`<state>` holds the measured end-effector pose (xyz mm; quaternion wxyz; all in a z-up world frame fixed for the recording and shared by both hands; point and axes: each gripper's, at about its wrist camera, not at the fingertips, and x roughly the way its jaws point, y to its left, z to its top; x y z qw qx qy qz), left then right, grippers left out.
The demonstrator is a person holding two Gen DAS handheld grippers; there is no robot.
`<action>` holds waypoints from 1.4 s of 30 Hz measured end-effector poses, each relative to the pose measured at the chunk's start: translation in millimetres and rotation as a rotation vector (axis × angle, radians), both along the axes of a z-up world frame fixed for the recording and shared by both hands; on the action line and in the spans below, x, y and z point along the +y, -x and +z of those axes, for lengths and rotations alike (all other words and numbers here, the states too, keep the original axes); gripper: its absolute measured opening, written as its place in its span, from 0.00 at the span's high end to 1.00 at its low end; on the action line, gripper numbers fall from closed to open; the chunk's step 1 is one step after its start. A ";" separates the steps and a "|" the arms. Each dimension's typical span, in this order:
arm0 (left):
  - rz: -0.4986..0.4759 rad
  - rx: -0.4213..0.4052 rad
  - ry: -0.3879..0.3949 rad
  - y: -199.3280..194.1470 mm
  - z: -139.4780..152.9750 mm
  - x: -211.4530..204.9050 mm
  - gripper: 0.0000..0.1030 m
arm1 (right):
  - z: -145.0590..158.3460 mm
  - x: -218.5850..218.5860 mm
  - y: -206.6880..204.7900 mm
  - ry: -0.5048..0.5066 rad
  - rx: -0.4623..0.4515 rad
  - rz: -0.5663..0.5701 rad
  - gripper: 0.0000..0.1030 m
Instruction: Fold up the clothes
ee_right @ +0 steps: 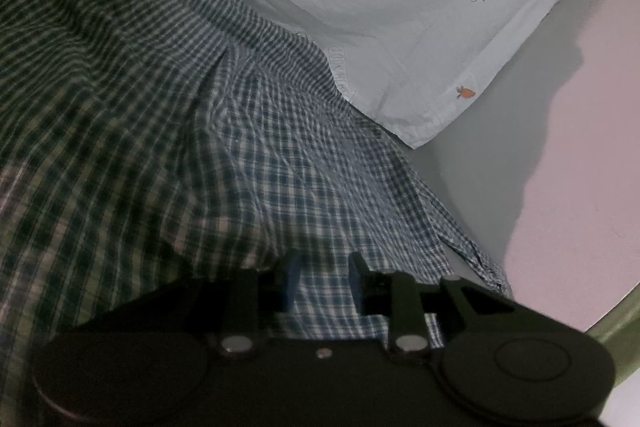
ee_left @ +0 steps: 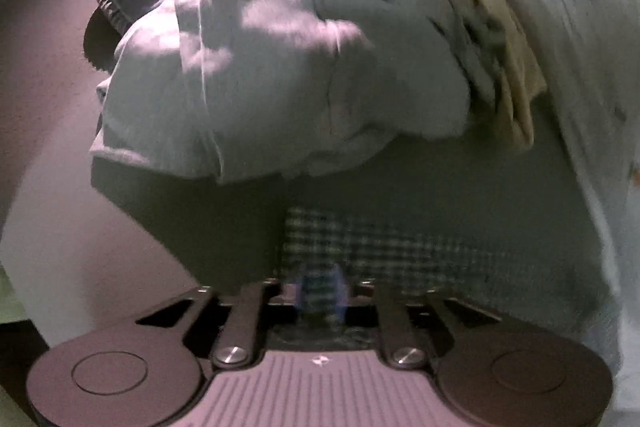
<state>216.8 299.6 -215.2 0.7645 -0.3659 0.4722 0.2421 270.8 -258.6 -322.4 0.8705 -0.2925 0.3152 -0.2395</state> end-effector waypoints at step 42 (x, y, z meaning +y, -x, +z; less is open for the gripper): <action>-0.688 -0.202 -0.447 -177.5 -12.9 -257.8 0.27 | 78.3 -48.0 -296.0 -0.722 -0.105 0.397 0.57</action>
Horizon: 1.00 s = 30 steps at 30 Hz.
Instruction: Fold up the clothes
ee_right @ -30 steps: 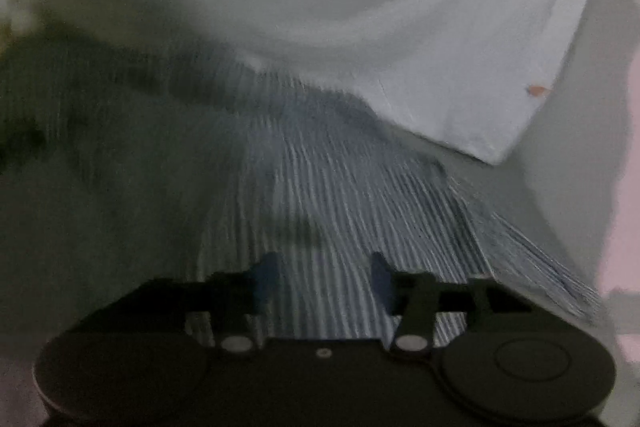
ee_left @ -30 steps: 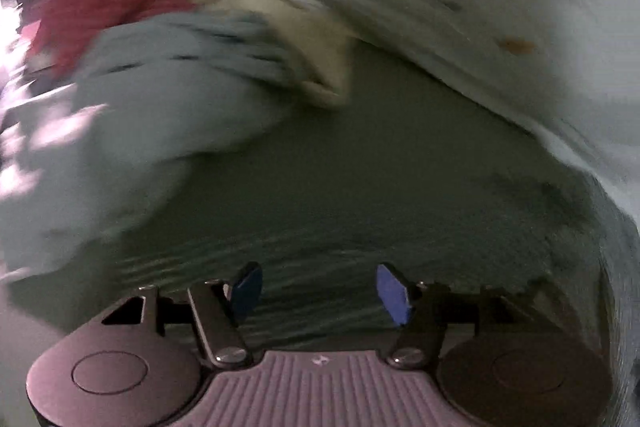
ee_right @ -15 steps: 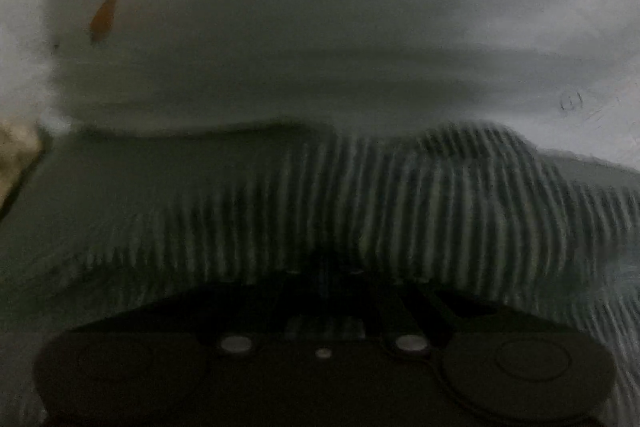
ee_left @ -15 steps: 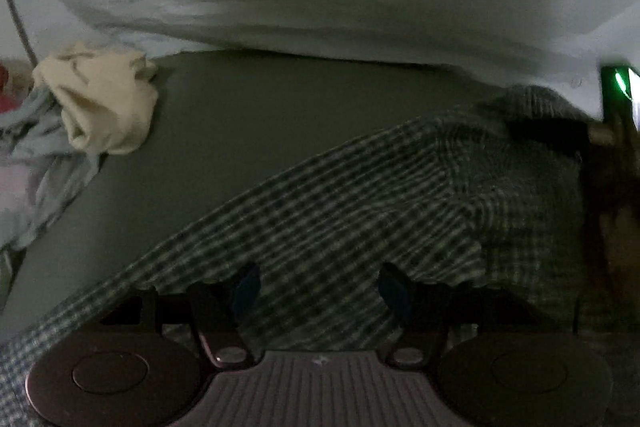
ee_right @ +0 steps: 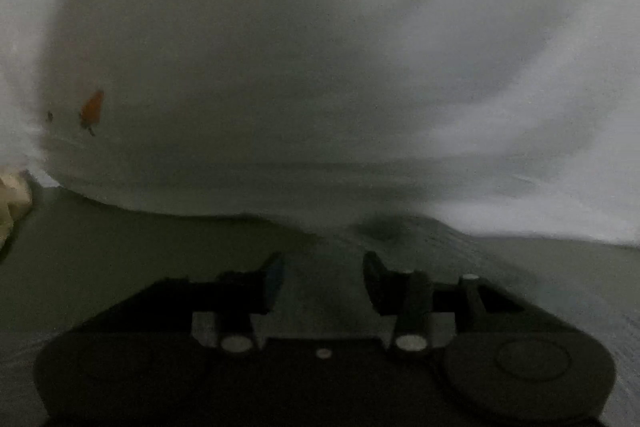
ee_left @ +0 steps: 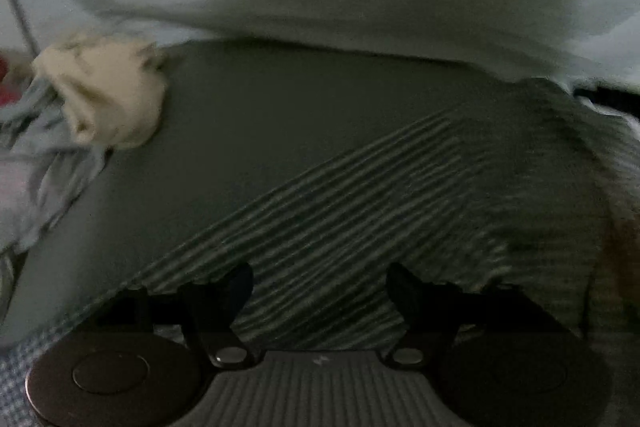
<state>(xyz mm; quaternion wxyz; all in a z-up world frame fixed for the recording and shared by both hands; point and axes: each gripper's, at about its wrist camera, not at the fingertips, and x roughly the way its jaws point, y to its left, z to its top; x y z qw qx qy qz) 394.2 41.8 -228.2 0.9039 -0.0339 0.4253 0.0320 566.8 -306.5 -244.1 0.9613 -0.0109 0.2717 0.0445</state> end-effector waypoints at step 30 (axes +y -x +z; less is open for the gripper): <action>-0.305 0.216 -0.038 66.5 -34.3 -259.1 0.16 | -31.0 -380.9 278.3 -0.221 0.099 -0.964 0.33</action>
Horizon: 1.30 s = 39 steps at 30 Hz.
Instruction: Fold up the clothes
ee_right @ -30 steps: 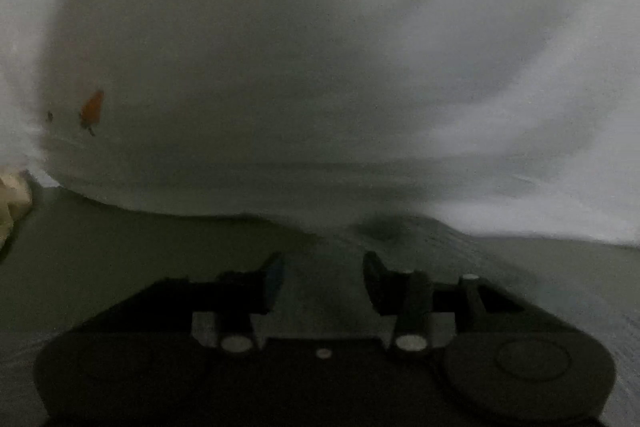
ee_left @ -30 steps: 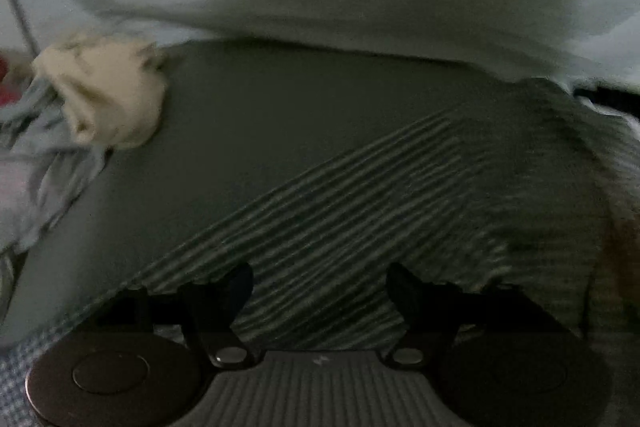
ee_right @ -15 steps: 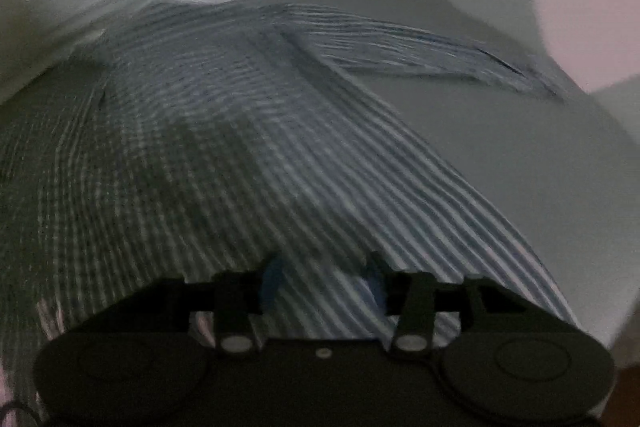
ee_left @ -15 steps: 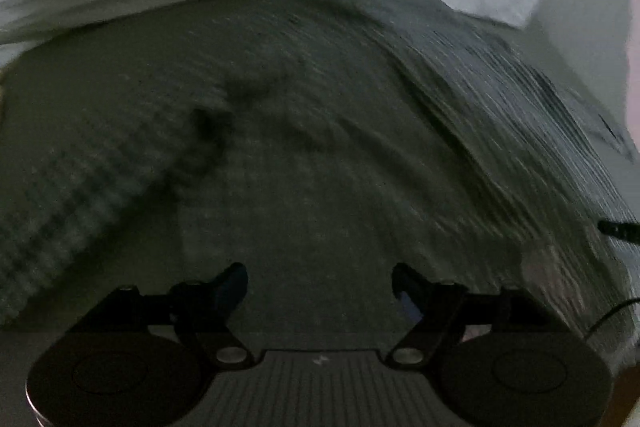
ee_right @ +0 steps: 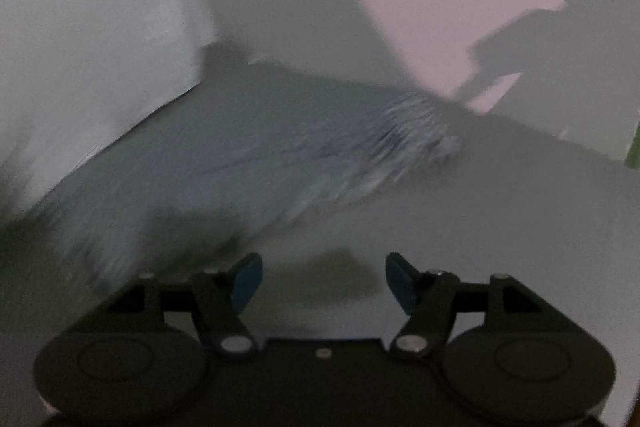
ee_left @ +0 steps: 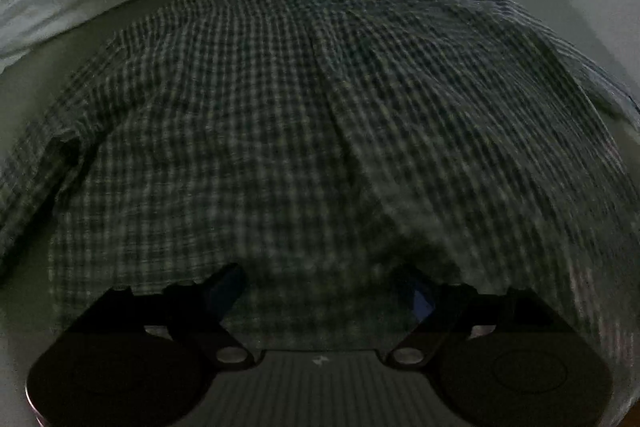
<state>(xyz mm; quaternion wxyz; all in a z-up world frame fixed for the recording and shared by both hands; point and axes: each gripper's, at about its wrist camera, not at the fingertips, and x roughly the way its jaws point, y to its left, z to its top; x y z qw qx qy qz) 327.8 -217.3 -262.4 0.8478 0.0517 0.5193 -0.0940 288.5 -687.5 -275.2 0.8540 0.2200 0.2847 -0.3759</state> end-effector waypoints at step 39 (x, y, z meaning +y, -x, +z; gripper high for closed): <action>0.352 0.087 -0.083 34.1 -2.9 48.7 0.04 | -21.8 184.6 -321.7 0.179 0.137 0.896 0.72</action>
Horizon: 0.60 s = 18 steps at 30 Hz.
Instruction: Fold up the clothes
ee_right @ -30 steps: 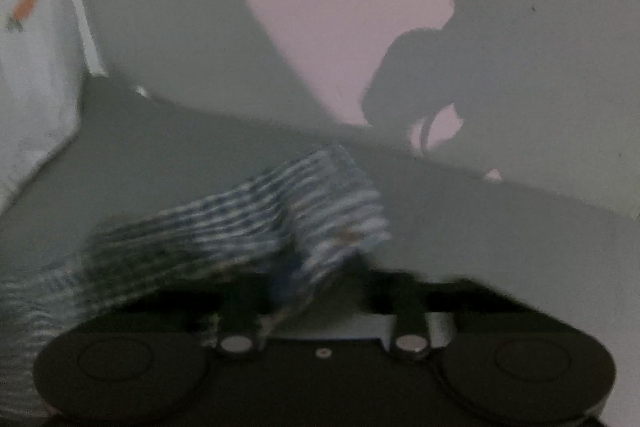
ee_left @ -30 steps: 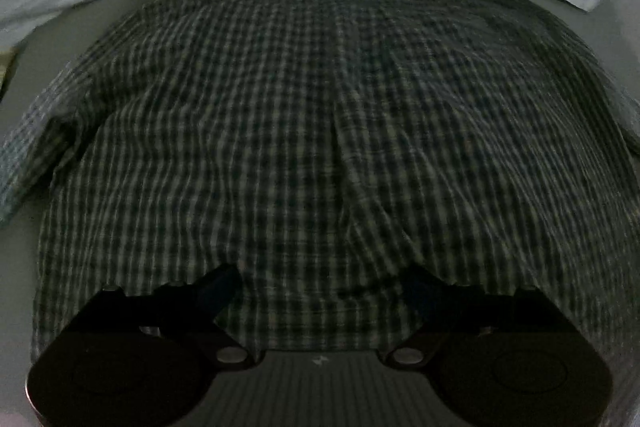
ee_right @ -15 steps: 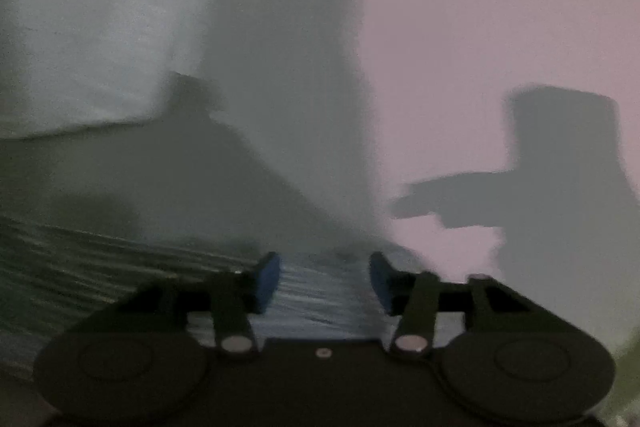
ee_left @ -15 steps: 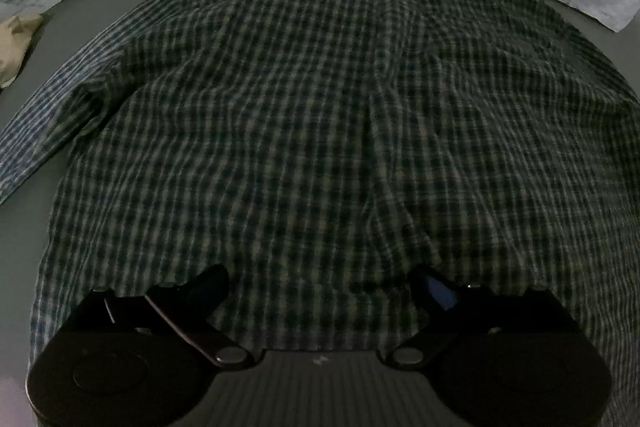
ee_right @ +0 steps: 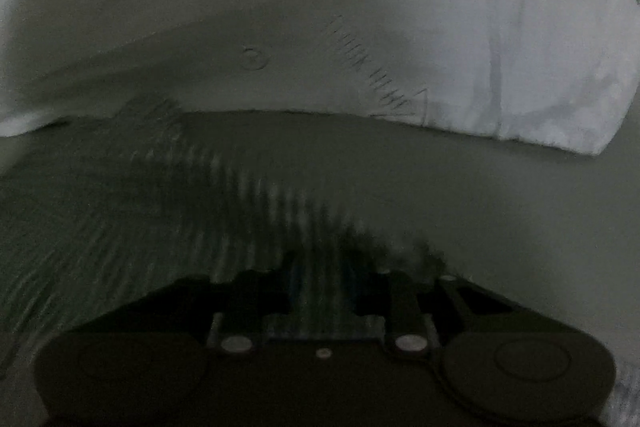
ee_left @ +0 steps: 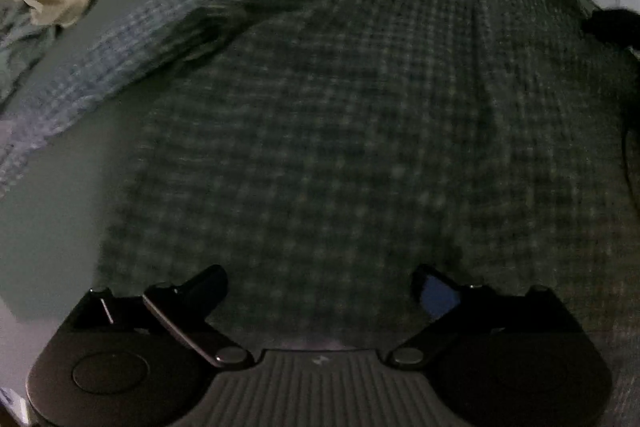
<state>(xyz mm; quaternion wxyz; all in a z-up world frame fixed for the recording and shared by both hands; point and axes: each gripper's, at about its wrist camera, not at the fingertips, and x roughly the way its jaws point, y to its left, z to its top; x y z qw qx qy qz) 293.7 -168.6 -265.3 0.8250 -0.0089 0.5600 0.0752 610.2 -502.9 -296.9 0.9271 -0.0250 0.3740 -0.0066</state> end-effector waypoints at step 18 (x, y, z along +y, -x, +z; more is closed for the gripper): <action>-0.092 0.006 0.110 81.5 -7.7 106.5 0.04 | 39.5 -58.5 387.7 -0.135 0.192 -0.311 0.28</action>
